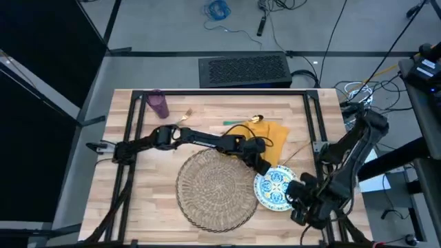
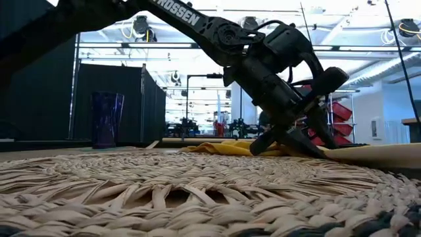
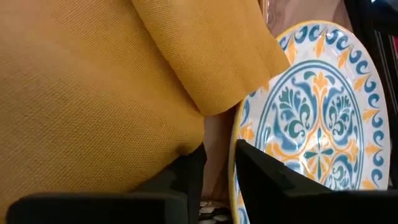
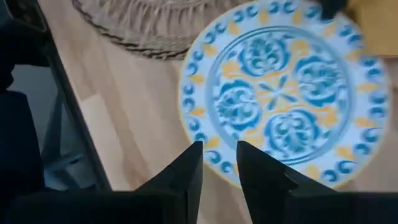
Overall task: Set table place
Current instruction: Put the blue patterned plate on the brown tablemat
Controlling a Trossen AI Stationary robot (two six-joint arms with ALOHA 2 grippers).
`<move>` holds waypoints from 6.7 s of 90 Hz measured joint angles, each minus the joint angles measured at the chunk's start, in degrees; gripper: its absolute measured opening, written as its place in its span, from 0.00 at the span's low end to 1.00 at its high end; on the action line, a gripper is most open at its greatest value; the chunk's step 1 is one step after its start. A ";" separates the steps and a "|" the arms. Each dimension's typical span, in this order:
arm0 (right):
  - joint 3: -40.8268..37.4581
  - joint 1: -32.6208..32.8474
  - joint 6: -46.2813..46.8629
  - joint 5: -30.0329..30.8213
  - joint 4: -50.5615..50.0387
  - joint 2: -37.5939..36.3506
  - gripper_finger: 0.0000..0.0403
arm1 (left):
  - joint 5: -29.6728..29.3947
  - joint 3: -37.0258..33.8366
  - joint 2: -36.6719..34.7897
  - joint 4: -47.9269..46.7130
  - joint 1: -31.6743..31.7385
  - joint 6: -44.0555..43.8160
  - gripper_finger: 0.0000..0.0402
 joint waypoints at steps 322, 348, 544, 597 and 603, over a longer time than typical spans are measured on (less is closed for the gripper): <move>-22.88 -0.17 8.80 -1.02 27.74 6.70 0.00 | 2.16 0.04 -2.45 0.65 -1.06 10.35 0.06; -22.92 -0.16 8.62 -0.62 28.12 6.79 0.00 | 3.02 0.15 -2.56 4.08 -0.89 10.59 0.01; -16.43 1.23 6.50 23.77 9.21 -7.11 0.11 | -2.12 -60.74 -53.79 8.64 -8.81 7.58 0.00; -16.39 -7.27 -2.99 17.17 14.45 -8.33 0.11 | -4.67 -67.34 -53.94 11.94 -8.69 7.32 0.00; -16.39 -7.63 -3.48 17.01 14.81 -8.38 0.11 | -5.38 -67.34 -53.94 11.77 -8.45 7.31 0.01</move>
